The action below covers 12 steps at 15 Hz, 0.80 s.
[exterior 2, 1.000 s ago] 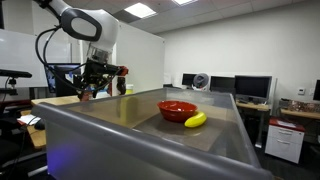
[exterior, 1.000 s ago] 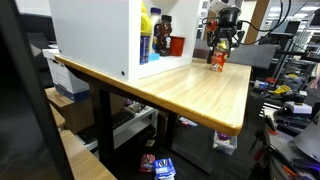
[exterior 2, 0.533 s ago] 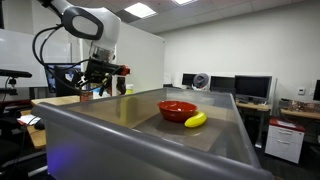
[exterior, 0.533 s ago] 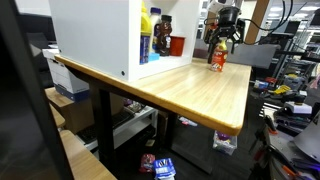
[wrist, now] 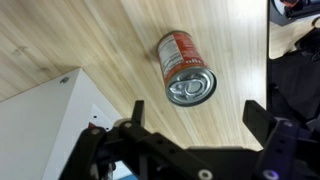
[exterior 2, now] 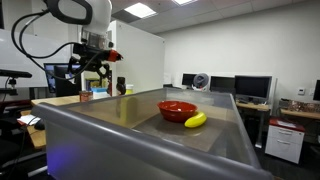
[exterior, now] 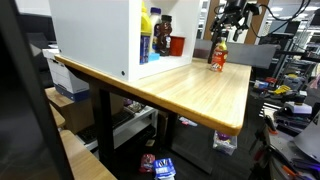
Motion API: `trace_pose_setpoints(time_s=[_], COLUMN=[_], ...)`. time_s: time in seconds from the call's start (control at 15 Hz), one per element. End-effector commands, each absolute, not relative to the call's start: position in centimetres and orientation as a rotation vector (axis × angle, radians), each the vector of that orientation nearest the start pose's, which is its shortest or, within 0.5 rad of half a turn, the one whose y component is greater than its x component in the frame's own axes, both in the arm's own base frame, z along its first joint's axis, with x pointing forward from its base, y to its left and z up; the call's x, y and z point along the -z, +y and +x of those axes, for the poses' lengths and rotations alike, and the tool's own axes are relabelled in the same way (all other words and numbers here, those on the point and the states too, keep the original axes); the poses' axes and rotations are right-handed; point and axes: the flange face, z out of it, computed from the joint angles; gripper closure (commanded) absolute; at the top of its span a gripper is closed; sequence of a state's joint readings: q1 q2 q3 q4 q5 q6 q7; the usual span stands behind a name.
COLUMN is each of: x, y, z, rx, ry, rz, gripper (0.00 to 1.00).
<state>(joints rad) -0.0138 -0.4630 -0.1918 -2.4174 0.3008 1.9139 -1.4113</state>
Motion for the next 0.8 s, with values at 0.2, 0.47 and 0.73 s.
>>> trace_pose_setpoints(time_s=[0.2, 0.47, 0.73], x=[-49.3, -48.4, -47.4], y=[-3.4, -1.5, -0.6], z=[36.5, 35.6, 35.3], rx=[0.406, 0.448, 0.516], ry=[-1.131, -0.887, -0.612], rz=[-2.634, -2.758, -2.847], gripper=[0.00, 0.00, 0.00])
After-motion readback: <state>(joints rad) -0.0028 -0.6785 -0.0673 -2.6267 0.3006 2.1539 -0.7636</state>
